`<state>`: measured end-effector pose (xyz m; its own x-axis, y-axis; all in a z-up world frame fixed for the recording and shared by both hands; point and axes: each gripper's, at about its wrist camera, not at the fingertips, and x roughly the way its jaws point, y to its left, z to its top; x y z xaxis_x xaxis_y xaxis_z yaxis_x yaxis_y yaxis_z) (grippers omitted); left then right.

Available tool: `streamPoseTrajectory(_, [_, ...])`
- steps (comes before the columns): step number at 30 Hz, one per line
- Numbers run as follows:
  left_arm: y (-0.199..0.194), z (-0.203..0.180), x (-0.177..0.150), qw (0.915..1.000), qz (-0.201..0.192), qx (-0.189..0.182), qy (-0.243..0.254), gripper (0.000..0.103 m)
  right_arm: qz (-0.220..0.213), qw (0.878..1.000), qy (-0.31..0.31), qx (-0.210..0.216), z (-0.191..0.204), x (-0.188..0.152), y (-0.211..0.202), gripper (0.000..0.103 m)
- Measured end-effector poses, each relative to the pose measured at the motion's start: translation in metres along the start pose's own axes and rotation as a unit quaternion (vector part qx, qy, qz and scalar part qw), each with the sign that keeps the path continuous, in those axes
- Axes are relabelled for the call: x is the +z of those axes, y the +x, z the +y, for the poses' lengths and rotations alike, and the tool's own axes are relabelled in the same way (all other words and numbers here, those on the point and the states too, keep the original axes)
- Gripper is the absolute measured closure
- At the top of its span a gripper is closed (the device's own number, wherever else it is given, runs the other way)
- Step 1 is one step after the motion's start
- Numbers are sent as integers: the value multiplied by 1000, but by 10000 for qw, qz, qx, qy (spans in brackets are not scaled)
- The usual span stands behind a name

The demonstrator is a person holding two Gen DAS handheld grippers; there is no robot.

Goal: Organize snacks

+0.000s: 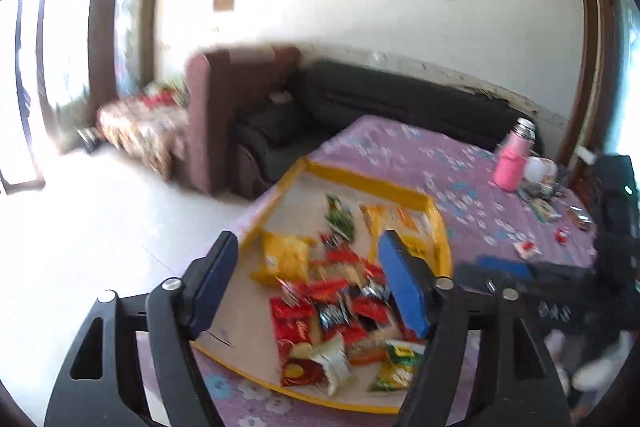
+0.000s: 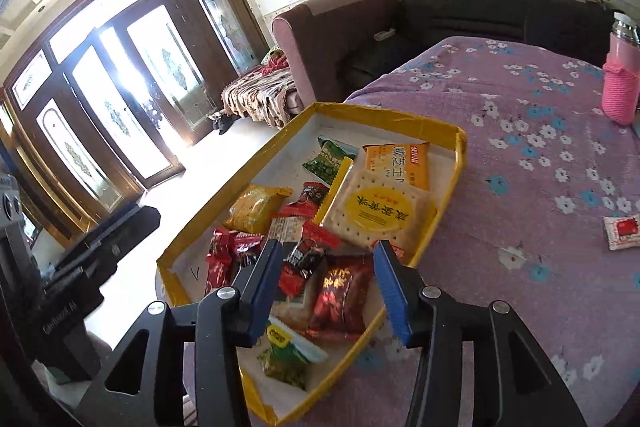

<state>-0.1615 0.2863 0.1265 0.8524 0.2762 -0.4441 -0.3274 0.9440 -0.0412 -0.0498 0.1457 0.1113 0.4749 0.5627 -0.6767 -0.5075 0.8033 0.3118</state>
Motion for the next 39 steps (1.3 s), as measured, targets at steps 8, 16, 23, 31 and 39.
streamPoseTrajectory(8, [-71, -29, 0, 9806, -1412, 1353, 118, 0, -424, 9986, -325, -35, 18, -41, -49, 42])
streamPoseTrajectory(16, [-51, -42, -16, 9903, -530, 1278, -78, 0, -390, 9983, -433, -42, 26, -71, -58, 37])
streamPoseTrajectory(23, [-62, -48, -16, 9902, -380, 1341, -121, 0, -547, 9950, -696, -463, 35, -83, -65, 26])
streamPoseTrajectory(31, [-54, -44, -21, 9916, -72, 1283, -165, 0, -504, 9938, -853, -506, 42, -98, -63, 25])
streamPoseTrajectory(39, [-52, -47, -28, 9857, 32, 1683, -37, 0, -398, 9931, -969, -518, 39, -109, -58, 24])
